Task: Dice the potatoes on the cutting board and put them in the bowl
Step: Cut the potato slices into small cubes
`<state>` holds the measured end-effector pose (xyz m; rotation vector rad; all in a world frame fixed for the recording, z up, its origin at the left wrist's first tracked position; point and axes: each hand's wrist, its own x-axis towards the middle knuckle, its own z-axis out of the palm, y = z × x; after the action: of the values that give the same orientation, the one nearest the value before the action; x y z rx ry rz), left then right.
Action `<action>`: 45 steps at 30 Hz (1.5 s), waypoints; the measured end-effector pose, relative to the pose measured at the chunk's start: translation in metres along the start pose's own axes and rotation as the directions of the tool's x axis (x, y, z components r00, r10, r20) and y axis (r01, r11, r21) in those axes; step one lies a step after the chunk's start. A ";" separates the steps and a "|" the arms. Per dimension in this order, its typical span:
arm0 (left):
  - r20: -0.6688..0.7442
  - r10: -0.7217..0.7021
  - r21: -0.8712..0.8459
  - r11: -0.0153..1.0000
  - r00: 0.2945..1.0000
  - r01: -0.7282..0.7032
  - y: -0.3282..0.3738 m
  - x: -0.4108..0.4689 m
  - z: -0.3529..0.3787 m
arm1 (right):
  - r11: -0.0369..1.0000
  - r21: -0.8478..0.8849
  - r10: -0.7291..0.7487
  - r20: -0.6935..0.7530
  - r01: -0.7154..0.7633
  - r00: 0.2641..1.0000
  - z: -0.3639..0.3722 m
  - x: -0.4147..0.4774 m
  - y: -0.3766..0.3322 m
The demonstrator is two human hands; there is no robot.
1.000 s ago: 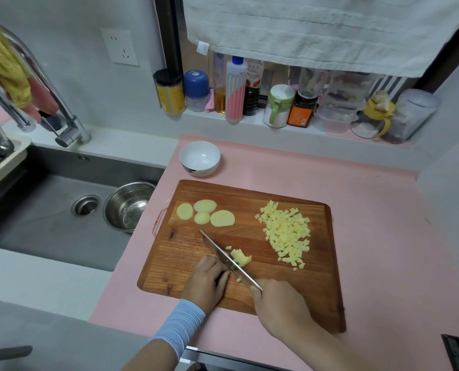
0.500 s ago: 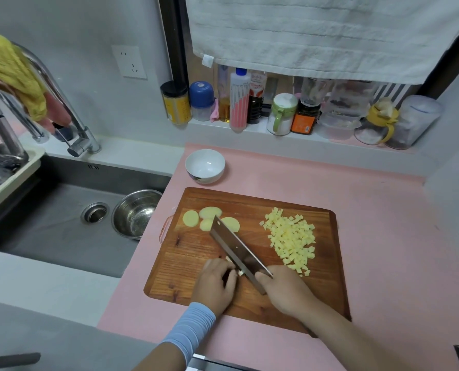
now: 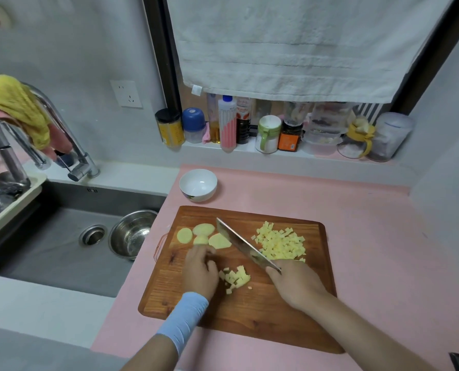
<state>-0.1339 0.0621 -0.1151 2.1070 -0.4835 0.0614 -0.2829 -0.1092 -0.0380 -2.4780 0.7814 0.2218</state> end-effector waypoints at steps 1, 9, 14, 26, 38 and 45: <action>-0.076 -0.127 -0.070 0.990 0.989 0.122 0.005 0.012 -0.008 | 0.996 -0.081 -0.051 -0.041 0.047 0.998 -0.003 -0.002 0.006; 0.619 -0.092 0.025 0.995 0.780 0.098 0.064 0.043 -0.023 | 0.775 -0.571 -0.304 0.041 0.272 0.952 -0.022 -0.009 0.031; 0.830 -0.170 0.181 0.983 0.531 0.033 0.075 0.033 0.017 | 0.692 -0.633 -0.388 0.079 0.347 0.918 -0.025 -0.014 0.019; 0.166 -0.400 0.251 0.901 0.902 0.353 0.009 0.031 -0.030 | 0.987 -0.147 -0.080 -0.074 0.068 0.994 -0.016 -0.015 0.038; 0.326 -0.478 0.164 0.878 0.815 0.450 0.001 0.023 -0.021 | 0.954 0.284 0.058 0.133 -0.094 0.989 0.024 -0.033 -0.005; 0.248 -0.445 0.327 0.875 0.861 0.358 -0.010 0.036 -0.042 | 0.978 0.165 0.087 0.218 -0.124 0.972 0.045 -0.043 -0.013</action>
<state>-0.0911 0.0906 -0.0916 2.4631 -0.2101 -0.4907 -0.3103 -0.0554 -0.0578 -2.2053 0.8067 0.4267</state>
